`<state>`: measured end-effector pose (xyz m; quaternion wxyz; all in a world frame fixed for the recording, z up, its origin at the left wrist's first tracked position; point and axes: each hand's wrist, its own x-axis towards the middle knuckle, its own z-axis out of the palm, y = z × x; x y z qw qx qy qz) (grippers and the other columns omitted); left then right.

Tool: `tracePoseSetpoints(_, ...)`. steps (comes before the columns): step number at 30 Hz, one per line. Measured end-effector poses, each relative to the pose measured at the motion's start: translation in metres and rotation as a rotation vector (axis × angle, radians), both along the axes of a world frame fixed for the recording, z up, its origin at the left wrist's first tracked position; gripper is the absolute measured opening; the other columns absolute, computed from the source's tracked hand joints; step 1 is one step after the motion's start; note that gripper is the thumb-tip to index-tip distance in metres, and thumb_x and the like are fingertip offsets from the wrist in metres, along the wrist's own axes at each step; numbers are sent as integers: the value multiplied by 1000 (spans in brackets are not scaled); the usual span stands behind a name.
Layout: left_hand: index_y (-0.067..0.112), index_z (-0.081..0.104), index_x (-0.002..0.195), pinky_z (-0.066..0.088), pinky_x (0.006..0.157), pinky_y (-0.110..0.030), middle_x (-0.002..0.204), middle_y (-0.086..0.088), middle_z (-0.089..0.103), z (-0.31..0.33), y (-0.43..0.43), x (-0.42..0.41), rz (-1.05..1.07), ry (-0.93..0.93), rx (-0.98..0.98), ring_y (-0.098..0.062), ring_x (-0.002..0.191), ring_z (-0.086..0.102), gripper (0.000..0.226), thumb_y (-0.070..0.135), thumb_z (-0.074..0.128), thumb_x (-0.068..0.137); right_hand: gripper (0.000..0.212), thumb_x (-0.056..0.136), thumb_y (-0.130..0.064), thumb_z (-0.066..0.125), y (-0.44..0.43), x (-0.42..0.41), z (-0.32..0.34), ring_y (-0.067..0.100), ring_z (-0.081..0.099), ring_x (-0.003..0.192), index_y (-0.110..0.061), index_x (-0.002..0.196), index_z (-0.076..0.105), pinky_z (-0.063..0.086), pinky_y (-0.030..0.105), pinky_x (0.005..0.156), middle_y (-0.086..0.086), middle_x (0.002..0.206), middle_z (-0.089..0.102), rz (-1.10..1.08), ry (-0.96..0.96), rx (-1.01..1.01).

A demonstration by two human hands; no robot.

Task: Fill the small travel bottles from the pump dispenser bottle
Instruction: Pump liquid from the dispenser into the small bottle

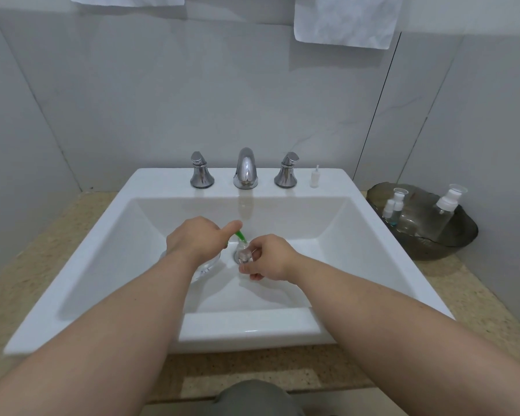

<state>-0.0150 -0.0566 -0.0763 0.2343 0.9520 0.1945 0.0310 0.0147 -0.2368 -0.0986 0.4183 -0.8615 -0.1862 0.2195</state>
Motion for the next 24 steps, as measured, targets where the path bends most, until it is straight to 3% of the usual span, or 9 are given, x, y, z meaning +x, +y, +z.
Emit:
tracePoseSetpoints(3,25,74,67,42,73,-33,78,9,67,0,0,-1,-6,-6,-8,-16,79,61,68,81,42,90,24,87,-8,79,-1,0,1,21,69,64,-8,106,64,58,23,63,-1,80,59,0,-15,-9)
tracePoseSetpoints(8,24,75,69,38,66,-31,74,9,67,2,-2,0,9,-1,-16,-11,74,59,64,76,45,90,24,87,-8,80,0,1,0,25,71,70,-7,106,65,63,34,77,-1,79,59,-1,-8,0)
tracePoseSetpoints(16,20,76,66,39,62,-30,72,4,69,1,-3,2,25,-11,-33,-18,73,61,57,66,50,88,24,87,-7,79,-1,0,1,25,70,70,-7,106,65,62,33,76,-1,78,59,6,1,2)
tracePoseSetpoints(20,21,75,63,39,62,-31,70,3,68,1,-3,3,31,-6,-28,-19,72,62,53,62,51,88,23,87,-7,80,0,1,-1,26,71,72,-8,105,65,63,39,82,0,77,61,13,19,3)
tracePoseSetpoints(24,21,74,62,40,63,-31,70,3,68,1,-3,5,20,4,-22,-20,72,62,51,59,52,88,22,87,-8,80,0,1,-1,25,71,73,-10,104,65,62,35,81,0,77,61,20,25,-11)
